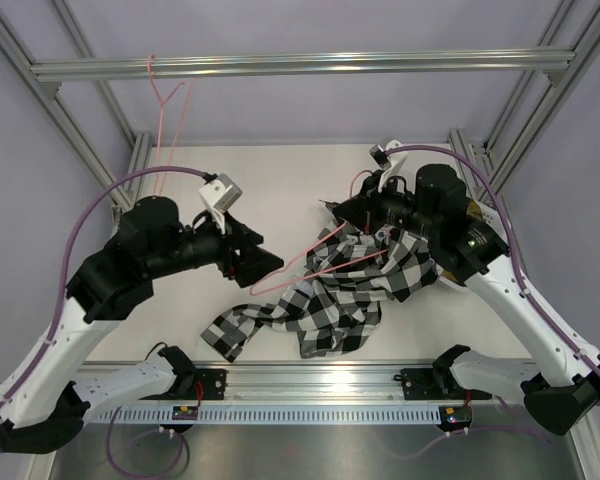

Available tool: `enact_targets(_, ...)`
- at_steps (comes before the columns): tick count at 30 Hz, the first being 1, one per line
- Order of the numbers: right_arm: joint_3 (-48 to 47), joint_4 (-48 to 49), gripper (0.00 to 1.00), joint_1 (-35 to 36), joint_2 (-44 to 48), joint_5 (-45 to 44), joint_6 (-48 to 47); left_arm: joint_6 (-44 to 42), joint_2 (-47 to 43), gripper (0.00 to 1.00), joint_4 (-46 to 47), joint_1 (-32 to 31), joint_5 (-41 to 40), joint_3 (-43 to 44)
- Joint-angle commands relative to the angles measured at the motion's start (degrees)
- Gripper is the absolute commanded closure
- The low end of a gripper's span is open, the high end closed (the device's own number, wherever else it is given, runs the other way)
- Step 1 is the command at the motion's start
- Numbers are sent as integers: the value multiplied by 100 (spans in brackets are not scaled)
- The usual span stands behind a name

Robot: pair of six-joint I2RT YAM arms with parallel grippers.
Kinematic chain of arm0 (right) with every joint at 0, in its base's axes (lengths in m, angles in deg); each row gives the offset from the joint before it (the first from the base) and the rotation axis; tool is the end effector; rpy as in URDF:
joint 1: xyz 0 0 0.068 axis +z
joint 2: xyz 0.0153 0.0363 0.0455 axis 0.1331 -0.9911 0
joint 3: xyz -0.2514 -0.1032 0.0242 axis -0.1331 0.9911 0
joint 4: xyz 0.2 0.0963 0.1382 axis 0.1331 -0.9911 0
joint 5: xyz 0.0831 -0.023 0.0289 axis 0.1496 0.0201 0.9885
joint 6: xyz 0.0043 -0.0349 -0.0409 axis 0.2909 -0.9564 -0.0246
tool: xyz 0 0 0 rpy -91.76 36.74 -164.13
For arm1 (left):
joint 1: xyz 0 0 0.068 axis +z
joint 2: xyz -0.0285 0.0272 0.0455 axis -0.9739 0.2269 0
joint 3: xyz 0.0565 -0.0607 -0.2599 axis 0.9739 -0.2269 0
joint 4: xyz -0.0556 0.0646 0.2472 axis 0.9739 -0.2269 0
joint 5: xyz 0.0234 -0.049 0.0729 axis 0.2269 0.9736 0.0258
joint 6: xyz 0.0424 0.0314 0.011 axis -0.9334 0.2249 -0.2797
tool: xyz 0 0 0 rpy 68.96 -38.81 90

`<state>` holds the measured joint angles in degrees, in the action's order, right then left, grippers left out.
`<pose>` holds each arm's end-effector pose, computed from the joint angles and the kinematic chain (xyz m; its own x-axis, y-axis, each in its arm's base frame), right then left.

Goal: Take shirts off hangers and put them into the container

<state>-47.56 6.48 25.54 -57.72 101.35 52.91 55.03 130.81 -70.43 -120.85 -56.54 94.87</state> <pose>0.1914 0.1404 0.4246 -0.2920 -0.0310 -0.9559 -0.7674 0.6041 0.2148 0.0962 -0.1073 0.4613 -0.4149 0.0383 -0.9091 0.7855 0.5192 -0.3366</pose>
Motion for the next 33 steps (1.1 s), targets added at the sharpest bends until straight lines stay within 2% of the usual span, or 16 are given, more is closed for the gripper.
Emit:
enact_targets(1,-206,427,100,170,-109,142,-120,-123,375,23,-16,11,853,-316)
enact_targets(7,-321,550,100,381,-285,89,-67,-175,437,37,-77,11,915,-738)
enact_targets(10,-347,602,100,539,-425,28,-76,-201,367,48,-85,11,828,-897)
enact_targets(11,-356,620,100,566,-443,19,-50,-219,358,53,-121,11,784,-915)
enact_targets(12,-364,638,100,627,-469,10,-49,-228,340,65,-147,2,758,-923)
enact_targets(13,-365,647,100,662,-496,-8,-49,-254,323,72,-182,2,731,-932)
enact_targets(14,-373,664,100,697,-548,-16,-41,-289,253,86,-217,11,653,-958)
enact_targets(16,-382,690,100,724,-601,-16,-32,-324,182,99,-270,11,547,-959)
enact_targets(19,-373,734,97,750,-671,36,21,-412,33,100,-471,11,397,-906)
enact_targets(21,-373,761,86,750,-698,62,82,-456,-38,100,-647,11,230,-783)
enact_targets(22,-365,778,68,742,-698,89,126,-474,-73,100,-874,11,169,-722)
enact_targets(24,-356,770,44,742,-698,115,153,-465,-204,100,-1113,2,-7,-590)
enact_targets(25,-347,726,27,750,-681,81,170,-422,-266,100,-1340,11,-103,-555)
enact_targets(29,-321,463,6,742,-619,-77,153,-272,-652,100,-1878,11,-691,-458)
enact_targets(33,-277,111,1,742,-417,-350,65,-35,-951,100,-2177,11,-1245,-335)
